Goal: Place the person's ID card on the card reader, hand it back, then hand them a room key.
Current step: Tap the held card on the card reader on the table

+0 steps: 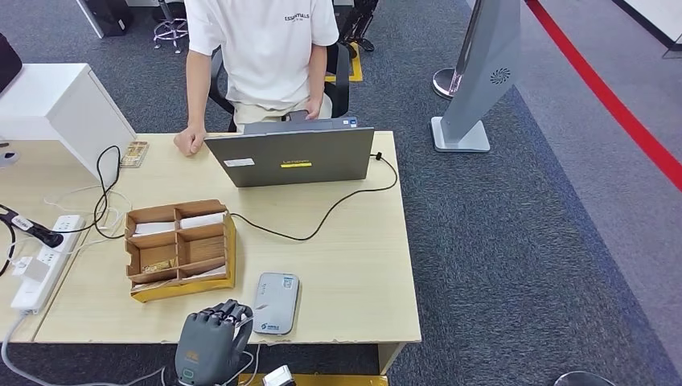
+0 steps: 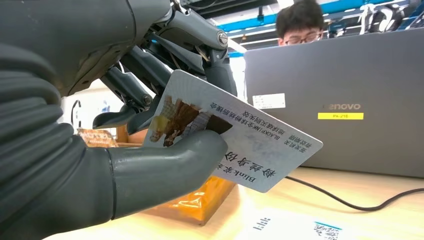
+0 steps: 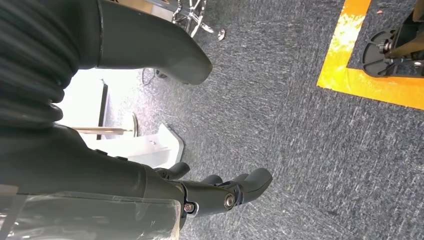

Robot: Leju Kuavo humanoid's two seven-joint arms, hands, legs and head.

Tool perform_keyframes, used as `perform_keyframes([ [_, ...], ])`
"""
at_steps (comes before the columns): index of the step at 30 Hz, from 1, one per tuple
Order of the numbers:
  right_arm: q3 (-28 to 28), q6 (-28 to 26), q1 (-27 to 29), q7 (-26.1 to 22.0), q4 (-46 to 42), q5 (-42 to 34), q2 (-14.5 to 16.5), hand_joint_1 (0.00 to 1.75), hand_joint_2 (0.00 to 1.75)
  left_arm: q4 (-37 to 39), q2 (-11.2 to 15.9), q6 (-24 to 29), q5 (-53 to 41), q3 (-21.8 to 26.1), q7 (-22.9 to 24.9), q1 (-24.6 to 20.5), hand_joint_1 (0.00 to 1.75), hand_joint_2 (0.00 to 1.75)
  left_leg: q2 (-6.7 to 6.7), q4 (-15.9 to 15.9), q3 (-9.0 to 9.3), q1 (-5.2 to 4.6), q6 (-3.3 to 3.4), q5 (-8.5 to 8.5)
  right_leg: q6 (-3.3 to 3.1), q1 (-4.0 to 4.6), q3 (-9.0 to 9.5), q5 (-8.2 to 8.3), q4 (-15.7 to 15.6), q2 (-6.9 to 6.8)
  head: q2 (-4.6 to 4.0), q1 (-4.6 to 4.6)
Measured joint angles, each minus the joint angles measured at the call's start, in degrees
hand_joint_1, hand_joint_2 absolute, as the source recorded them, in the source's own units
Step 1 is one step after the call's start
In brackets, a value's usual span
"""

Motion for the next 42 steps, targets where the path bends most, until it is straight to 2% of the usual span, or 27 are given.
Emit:
perform_keyframes([
  [9,0.0,0.0,0.0,0.1,0.0,0.3,0.1,0.00,1.75,0.0,-0.2,0.0,0.1,2.1,-0.5,0.6,1.75,1.75,0.00,0.0,0.00,0.00,0.00,0.00,0.00,0.00,0.02,0.01,0.0,0.00,0.00,0.00],
  [17,0.0,-0.2,0.0,-0.1,0.0,0.9,0.3,0.00,1.75,0.1,-1.1,0.0,0.7,7.2,-3.9,1.1,1.75,1.75,0.00,0.0,0.01,0.00,0.00,0.00,0.00,0.00,0.01,0.00,0.0,0.00,0.00,0.00],
  [25,0.0,-0.9,0.0,-0.7,0.0,1.9,0.8,0.00,1.75,1.0,-2.3,0.0,-2.2,9.0,-3.3,0.9,1.75,1.75,0.00,0.0,0.01,0.00,0.00,0.00,0.00,0.00,0.01,0.00,0.0,0.00,0.00,0.00],
  [42,0.0,-0.9,-0.4,-2.5,0.0,3.8,1.0,0.00,1.75,4.4,-2.8,0.0,-5.9,9.4,-0.5,-6.2,1.75,1.75,-0.04,0.0,0.01,0.00,0.02,0.05,0.00,0.00,0.02,0.02,0.0,0.00,0.00,0.00],
])
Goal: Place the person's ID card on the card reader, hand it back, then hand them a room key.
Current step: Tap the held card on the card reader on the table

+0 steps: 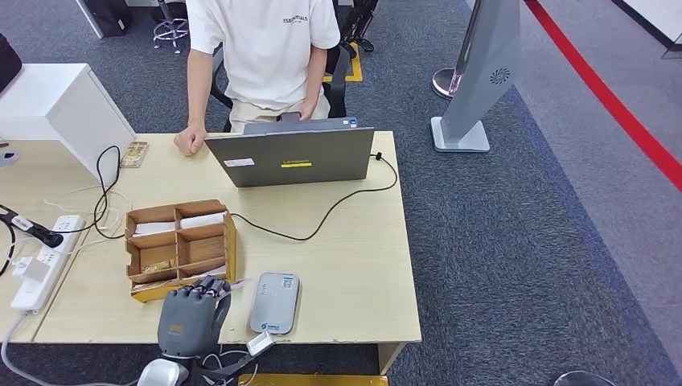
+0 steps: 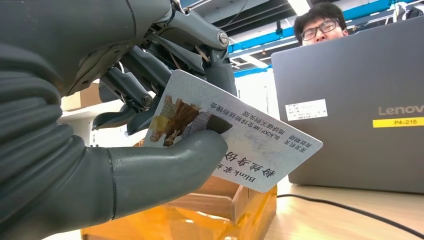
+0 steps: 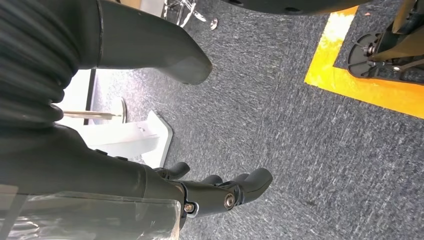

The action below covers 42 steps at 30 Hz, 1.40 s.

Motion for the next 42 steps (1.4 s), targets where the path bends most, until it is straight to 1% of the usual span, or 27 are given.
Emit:
perform_keyframes([
  [7,0.0,0.0,0.0,-0.2,0.0,0.0,0.0,0.00,1.75,1.0,-0.2,0.0,-0.3,0.0,0.4,-0.9,1.75,1.75,0.00,0.0,0.00,0.00,0.00,0.00,0.00,0.00,-0.02,0.00,0.0,0.00,0.00,0.00],
  [14,0.0,-0.2,-0.2,-1.0,0.0,0.2,0.0,0.00,1.75,1.9,-0.4,0.0,-0.6,-0.3,2.1,-1.7,1.75,1.75,0.01,0.0,0.00,0.00,0.00,0.00,0.00,0.00,-0.02,0.00,0.0,0.00,0.00,0.00],
  [24,0.0,-0.2,-0.3,-1.6,0.0,0.3,0.0,0.00,1.75,3.6,-0.8,0.0,-0.8,-2.7,3.3,-2.4,1.75,1.75,0.01,0.0,0.01,0.00,0.00,0.00,0.00,0.00,-0.02,0.00,0.0,0.00,0.00,0.00],
  [34,0.0,-0.2,-0.4,-1.4,0.0,0.6,0.1,0.00,1.75,5.6,-0.7,0.0,-0.8,-7.7,7.1,-2.8,1.75,1.75,0.01,0.0,0.00,0.00,0.00,0.00,0.00,0.00,-0.02,0.00,0.0,0.00,0.00,0.01],
  [42,0.0,-0.2,-0.4,-1.3,0.0,0.8,0.1,0.00,1.75,6.3,-0.4,0.0,-0.8,-8.9,7.6,-2.9,1.75,1.75,0.01,0.0,0.00,0.00,0.00,0.00,0.00,0.00,-0.02,0.00,0.0,0.00,0.00,0.01],
])
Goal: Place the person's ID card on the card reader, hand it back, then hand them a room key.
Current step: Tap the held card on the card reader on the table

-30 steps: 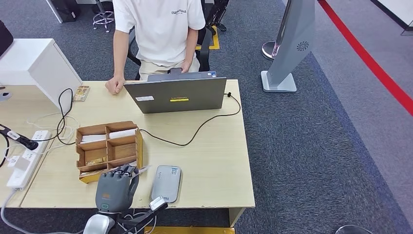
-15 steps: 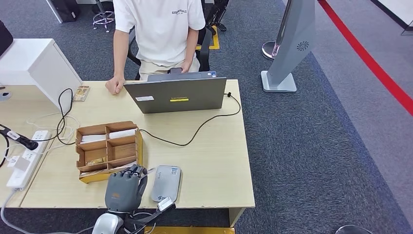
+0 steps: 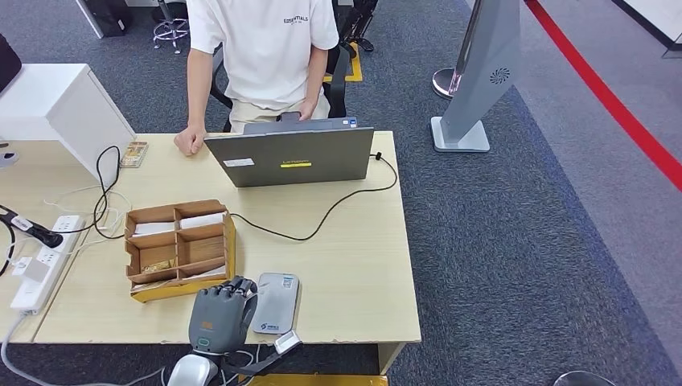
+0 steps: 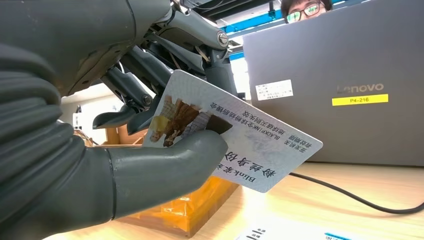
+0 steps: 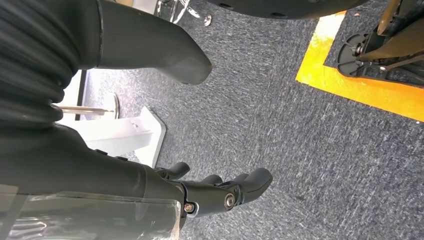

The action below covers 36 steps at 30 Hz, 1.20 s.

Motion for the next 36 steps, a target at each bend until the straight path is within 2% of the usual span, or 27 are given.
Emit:
perform_keyframes([
  [15,0.0,0.1,0.0,0.3,0.0,0.1,0.1,0.00,1.75,0.7,0.1,0.0,0.2,-0.2,0.6,0.0,1.75,1.75,0.00,0.0,0.00,0.00,0.00,0.00,0.00,0.00,0.00,0.00,0.0,0.00,0.00,-0.01],
  [28,0.0,1.1,0.4,2.5,0.0,0.9,0.4,0.00,1.75,8.0,0.5,0.6,3.6,-0.5,1.6,-0.1,1.75,1.75,0.00,0.0,0.00,0.00,0.00,0.00,0.00,0.00,0.02,0.00,0.0,-0.01,0.00,-0.01],
  [36,0.0,1.1,0.5,2.5,0.0,1.1,0.4,0.00,1.75,8.6,0.5,0.7,4.1,-0.5,1.4,-0.2,1.75,1.75,0.00,0.0,0.00,0.00,0.00,0.00,0.00,0.00,0.02,0.00,0.0,-0.01,0.00,-0.01],
])
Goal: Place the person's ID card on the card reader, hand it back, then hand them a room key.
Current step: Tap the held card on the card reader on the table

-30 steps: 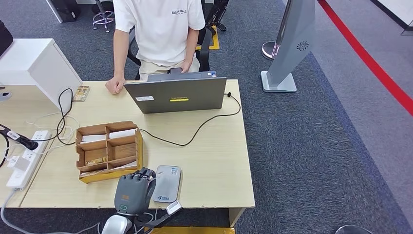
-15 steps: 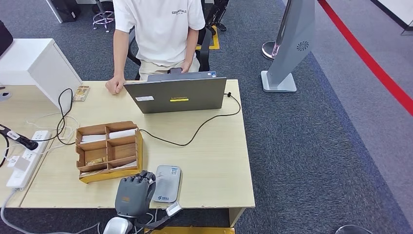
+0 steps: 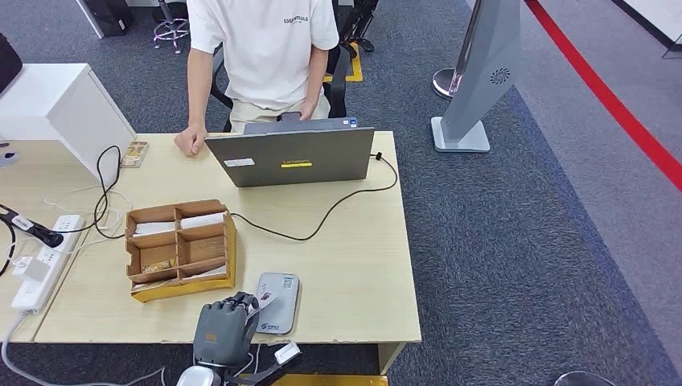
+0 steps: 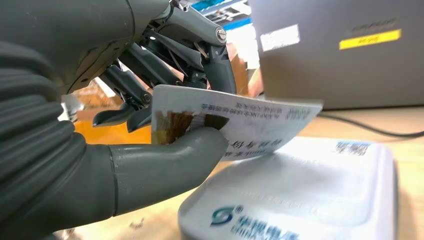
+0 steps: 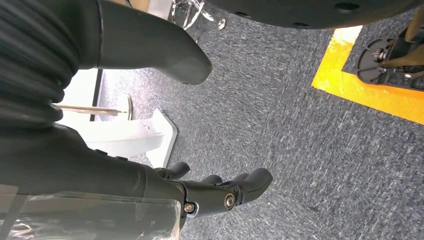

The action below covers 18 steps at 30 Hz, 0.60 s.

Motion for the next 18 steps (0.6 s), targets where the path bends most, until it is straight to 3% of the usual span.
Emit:
perform_keyframes([
  [18,0.0,0.0,0.0,0.1,0.0,0.3,0.0,0.00,1.75,4.9,-0.3,0.3,1.3,0.4,-0.5,-2.3,1.75,1.75,-0.04,0.0,0.16,0.00,0.06,0.05,0.02,0.00,0.23,0.02,0.0,-0.07,0.00,0.00],
])
